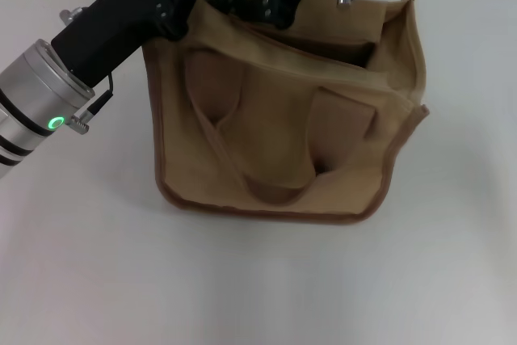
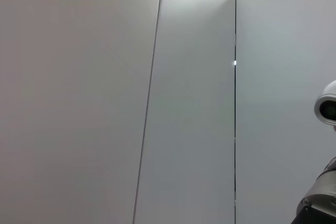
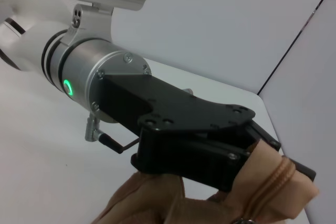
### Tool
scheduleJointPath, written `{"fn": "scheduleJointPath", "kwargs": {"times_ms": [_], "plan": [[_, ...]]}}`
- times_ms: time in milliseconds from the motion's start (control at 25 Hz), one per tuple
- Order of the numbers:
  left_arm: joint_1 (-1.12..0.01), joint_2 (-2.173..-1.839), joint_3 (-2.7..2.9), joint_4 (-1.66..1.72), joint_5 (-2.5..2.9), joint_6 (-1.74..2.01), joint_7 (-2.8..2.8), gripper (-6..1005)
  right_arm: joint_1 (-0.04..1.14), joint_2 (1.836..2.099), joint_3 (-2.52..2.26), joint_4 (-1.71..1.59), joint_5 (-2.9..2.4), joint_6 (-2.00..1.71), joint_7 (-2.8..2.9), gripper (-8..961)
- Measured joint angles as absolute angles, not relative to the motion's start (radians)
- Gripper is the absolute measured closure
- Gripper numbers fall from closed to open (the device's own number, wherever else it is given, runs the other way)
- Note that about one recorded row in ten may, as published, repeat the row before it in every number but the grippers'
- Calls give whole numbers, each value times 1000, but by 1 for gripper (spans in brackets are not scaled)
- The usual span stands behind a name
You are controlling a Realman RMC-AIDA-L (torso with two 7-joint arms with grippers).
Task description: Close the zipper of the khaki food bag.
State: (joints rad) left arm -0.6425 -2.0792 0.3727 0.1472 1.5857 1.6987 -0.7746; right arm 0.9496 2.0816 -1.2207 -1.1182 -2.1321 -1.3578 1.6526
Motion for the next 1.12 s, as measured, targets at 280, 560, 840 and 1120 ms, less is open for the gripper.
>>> {"fn": "scheduleJointPath", "kwargs": {"times_ms": [280,560,840,1120], "plan": [[-640,-2079,373,147,1585,1681,-773,977,923,2081,-1220,-1159,-2133,-1362,1656,829],[-636,-2078,370,146,1564,1665,-770,977,886,2082,-1222,-1216,-2133,-1364,1663,855],[-637,-2079,370,146,1562,1664,-769,977,884,2083,-1223,-1210,-2133,-1363,1663,948],[-642,-2079,370,146,1561,1664,-769,977,887,2083,-1221,-1209,-2120,-1384,1665,953]]}}
